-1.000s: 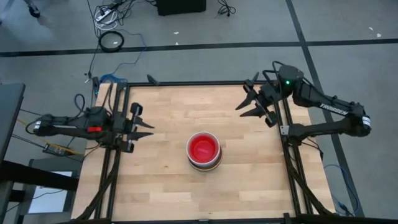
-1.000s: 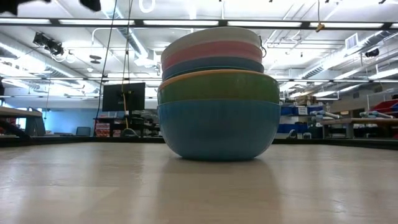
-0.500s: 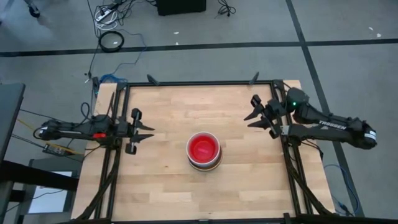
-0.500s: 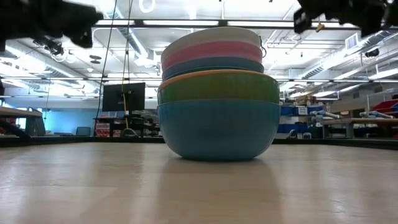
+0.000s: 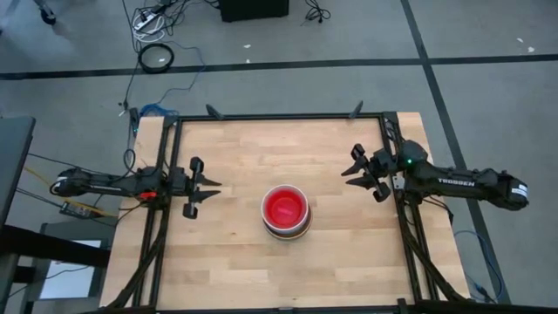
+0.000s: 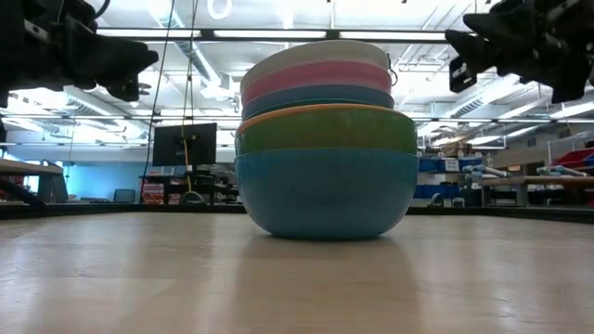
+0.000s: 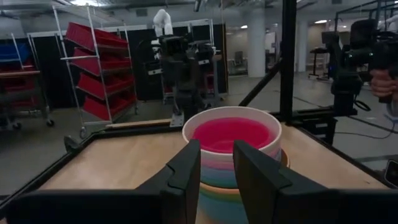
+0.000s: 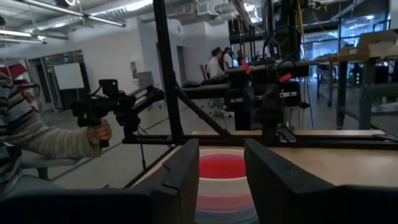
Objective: Nest bowls inside each other
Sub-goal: Return to Home Position
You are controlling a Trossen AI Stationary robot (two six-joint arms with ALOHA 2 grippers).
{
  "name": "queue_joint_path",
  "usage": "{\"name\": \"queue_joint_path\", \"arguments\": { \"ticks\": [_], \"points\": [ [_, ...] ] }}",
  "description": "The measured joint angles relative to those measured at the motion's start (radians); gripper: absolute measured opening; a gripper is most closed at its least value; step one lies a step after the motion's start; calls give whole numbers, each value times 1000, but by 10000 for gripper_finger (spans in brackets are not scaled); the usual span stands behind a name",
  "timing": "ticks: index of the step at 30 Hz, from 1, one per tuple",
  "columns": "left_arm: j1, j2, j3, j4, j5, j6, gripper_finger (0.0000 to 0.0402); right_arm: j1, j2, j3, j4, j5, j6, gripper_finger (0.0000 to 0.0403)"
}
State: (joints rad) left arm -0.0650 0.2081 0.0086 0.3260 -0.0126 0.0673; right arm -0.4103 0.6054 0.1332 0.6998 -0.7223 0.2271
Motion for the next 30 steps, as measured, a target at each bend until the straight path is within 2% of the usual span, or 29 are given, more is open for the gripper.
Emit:
{"name": "queue_joint_path", "arguments": {
  "ticks": [5,17,22,25,30],
  "points": [
    [0,0,0,-6,-9,3,104,0,-52,-46,57,-3,37,118],
    [0,0,0,-25,-17,-20,104,-26,-315,-123,80,-27,112,117],
    [0,0,0,-41,-18,-20,104,-27,-362,-124,37,-36,116,118],
    [0,0,0,-58,-32,-20,104,-27,-365,-124,9,-76,92,117],
    [0,0,0,-92,-104,-20,104,-24,-364,-124,-195,-91,-5,118]
  ]
}}
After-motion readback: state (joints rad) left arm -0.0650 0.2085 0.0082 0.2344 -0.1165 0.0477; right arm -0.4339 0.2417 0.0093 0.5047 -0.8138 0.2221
